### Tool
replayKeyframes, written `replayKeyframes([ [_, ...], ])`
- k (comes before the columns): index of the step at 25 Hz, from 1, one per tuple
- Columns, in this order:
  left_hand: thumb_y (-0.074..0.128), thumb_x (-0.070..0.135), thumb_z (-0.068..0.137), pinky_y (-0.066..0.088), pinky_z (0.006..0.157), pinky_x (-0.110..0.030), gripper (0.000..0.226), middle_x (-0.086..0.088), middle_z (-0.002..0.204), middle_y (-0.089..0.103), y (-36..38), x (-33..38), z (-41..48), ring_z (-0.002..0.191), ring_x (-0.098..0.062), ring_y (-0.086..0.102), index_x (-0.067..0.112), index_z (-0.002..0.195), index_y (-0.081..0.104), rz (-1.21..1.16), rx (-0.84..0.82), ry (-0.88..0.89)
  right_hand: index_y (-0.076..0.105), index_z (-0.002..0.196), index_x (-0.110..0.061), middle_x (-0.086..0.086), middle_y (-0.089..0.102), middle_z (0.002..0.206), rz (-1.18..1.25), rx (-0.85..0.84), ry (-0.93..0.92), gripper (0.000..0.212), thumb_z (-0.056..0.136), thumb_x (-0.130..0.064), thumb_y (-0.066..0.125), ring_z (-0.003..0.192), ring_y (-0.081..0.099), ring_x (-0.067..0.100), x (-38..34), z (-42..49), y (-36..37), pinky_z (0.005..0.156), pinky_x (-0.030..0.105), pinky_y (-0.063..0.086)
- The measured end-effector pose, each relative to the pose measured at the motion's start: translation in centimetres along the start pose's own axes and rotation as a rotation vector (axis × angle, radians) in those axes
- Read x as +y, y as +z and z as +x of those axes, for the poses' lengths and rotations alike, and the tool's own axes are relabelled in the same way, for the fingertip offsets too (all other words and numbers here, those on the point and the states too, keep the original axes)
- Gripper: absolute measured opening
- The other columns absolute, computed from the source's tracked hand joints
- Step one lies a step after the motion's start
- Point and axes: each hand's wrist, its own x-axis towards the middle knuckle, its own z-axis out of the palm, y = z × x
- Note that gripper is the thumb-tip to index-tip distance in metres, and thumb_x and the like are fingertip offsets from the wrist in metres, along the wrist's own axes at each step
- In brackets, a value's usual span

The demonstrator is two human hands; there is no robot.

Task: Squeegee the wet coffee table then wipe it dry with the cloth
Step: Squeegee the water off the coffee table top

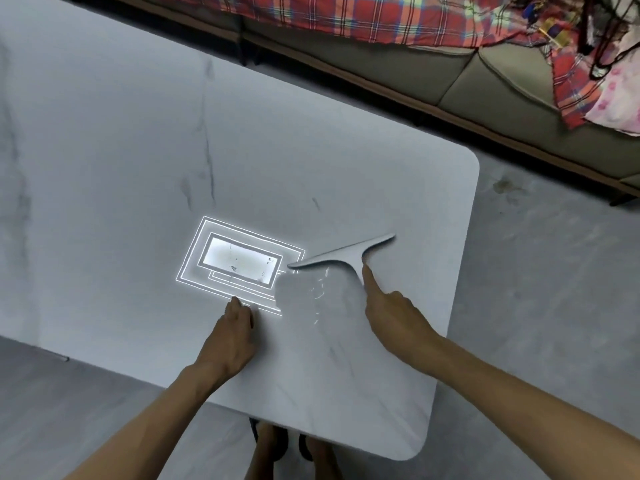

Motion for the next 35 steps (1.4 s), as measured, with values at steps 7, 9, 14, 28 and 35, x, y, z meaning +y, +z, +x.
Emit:
replayKeyframes([
  [7, 0.042, 0.001, 0.080, 0.037, 0.053, -0.032, 0.021, -0.001, 0.076, 0.054, -0.8, -1.6, -2.0, 0.066, -0.024, 0.053, 0.014, 0.096, 0.042, -0.226, 0.241, -0.336, 0.003, 0.152, -0.029, 0.004, 0.061, 0.096, 0.061, 0.003, -0.260, 0.059, 0.103, -0.025, 0.035, 0.079, 0.059, 0.023, -2.1, -1.5, -2.5, 0.071, 0.034, 0.046],
  [9, 0.041, 0.002, 0.082, 0.043, 0.060, -0.035, 0.023, -0.003, 0.086, 0.056, -1.5, -3.2, -2.8, 0.074, -0.030, 0.057, 0.015, 0.100, 0.044, -0.375, 0.361, -0.484, 0.016, 0.150, -0.023, 0.007, 0.062, 0.104, -0.148, 0.059, -0.476, 0.050, 0.104, -0.033, 0.032, 0.087, 0.060, 0.030, -5.8, 0.3, -2.9, 0.070, 0.034, 0.040],
  [14, 0.041, 0.006, 0.086, 0.037, 0.062, -0.036, 0.015, -0.015, 0.089, 0.059, -2.6, -7.4, -4.8, 0.078, -0.035, 0.052, 0.012, 0.099, 0.042, -0.429, 0.405, -0.644, 0.027, 0.147, -0.028, 0.009, 0.063, 0.098, -0.539, 0.042, -0.896, 0.042, 0.105, -0.035, 0.029, 0.083, 0.060, 0.034, -15.0, 4.3, -0.3, 0.063, 0.034, 0.036],
  [28, 0.047, 0.001, 0.081, 0.033, 0.052, -0.031, 0.019, -0.009, 0.081, 0.054, -1.6, -6.6, -3.7, 0.067, -0.023, 0.049, 0.011, 0.096, 0.039, -0.432, 0.212, -0.561, 0.023, 0.146, -0.041, 0.006, 0.060, 0.095, -0.357, 0.173, -0.674, 0.055, 0.099, -0.017, 0.037, 0.083, 0.060, 0.034, -12.9, 7.9, 0.2, 0.066, 0.035, 0.041],
  [35, 0.046, -0.002, 0.082, 0.031, 0.052, -0.026, 0.016, -0.014, 0.104, 0.049, 0.7, -1.1, -1.7, 0.072, -0.018, 0.049, 0.010, 0.091, 0.040, -0.295, 0.075, -0.369, 0.010, 0.149, -0.046, -0.002, 0.060, 0.093, -0.210, 0.184, -0.321, 0.051, 0.104, -0.032, 0.029, 0.075, 0.060, 0.025, 1.9, 1.1, 2.0, 0.071, 0.037, 0.049],
])
